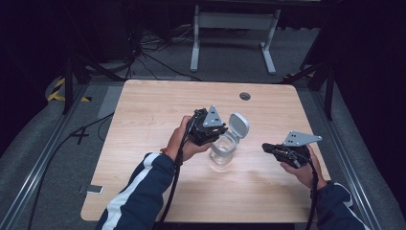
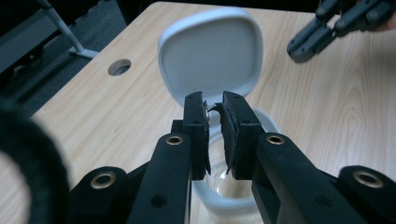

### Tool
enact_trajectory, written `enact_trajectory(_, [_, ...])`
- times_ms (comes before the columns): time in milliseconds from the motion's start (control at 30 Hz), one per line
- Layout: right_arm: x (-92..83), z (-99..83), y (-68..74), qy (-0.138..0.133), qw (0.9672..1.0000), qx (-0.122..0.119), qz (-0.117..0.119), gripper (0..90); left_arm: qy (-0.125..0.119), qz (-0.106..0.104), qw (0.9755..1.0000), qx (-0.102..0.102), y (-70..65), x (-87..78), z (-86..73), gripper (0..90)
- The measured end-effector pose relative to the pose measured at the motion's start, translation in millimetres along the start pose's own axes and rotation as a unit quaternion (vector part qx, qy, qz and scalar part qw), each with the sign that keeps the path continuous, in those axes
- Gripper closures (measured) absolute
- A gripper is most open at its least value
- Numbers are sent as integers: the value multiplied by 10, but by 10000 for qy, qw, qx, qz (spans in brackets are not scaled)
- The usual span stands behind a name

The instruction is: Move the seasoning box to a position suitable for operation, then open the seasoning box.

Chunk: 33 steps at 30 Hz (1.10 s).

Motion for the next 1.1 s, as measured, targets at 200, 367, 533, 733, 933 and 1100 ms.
enact_trajectory(200, [-3, 9, -4, -5, 10000, -15, 0, 843, 25, 103, 9999, 100, -54, -120, -98, 758])
enact_trajectory(367, [-25, -13, 6, 22, 10000, -31, 0, 827, 126, 196, 9997, 83, -44, -232, -344, 734])
enact_trajectory(533, [-92, -32, 25, 49, 10000, -59, -25, 789, 279, 376, 9988, -116, 9, -408, -697, 697])
enact_trajectory(733, [-157, -118, 30, 158, 9998, -128, -40, 734, 535, 654, 9962, -203, 68, -600, -995, 639])
enact_trajectory(933, [-252, -215, 34, 300, 9994, -119, -84, 641, 828, 846, 9924, -323, 89, -754, -1314, 564])
enact_trajectory(1100, [-343, -334, 39, 386, 9990, -98, -182, 563, 960, 915, 9903, -404, 91, -798, -1548, 480])
Point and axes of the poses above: each handheld gripper's, and its own axes: x roughly forward along the jaws, z roughly out of its top, y roughly to its left, the point moved 6 cm from there along x, roughly forward along the jaws, and after that the axes turned 2 degrees about -x, right-handed, at the moved point
